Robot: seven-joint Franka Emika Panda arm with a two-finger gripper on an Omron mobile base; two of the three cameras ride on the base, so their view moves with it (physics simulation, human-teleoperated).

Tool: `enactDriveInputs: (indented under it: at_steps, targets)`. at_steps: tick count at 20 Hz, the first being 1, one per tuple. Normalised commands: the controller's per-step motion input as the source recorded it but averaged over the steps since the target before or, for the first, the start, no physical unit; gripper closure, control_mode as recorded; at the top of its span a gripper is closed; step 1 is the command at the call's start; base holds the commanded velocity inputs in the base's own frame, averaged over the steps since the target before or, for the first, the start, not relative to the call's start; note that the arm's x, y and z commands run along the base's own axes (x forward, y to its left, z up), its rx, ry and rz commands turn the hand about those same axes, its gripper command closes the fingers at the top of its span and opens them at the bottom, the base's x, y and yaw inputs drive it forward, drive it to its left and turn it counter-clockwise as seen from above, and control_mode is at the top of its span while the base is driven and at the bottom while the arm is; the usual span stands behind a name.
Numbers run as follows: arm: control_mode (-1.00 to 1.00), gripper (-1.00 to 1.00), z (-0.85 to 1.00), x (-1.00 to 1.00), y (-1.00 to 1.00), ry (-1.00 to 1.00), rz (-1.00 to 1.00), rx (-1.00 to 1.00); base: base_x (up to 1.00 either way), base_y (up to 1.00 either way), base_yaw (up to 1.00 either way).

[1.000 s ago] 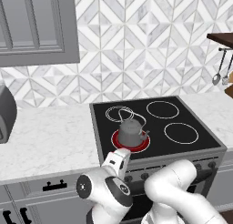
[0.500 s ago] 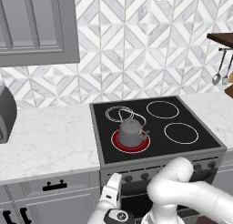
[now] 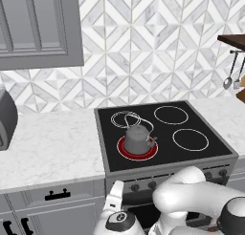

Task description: Turn off the front left burner of the stove.

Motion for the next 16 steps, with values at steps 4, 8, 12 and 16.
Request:
enactDriveInputs:
  at_steps: [4,8,12,16]
  targets:
    - [-1.0,-1.0,-0.47,0.0,0.0,0.0,0.05,0.0,0.0,0.0,0.0]
    - [-1.0,-1.0,-0.2,0.04,-0.07,-0.02,0.06,0.0,0.0,0.0,0.0]
    - [-1.0,-1.0,-0.04,0.1,-0.07,-0.03,0.05,0.0,0.0,0.0,0.0]
    - [-1.0,-1.0,0.0,0.06,0.0,-0.03,0.01,0.0,0.0,0.0,0.0]
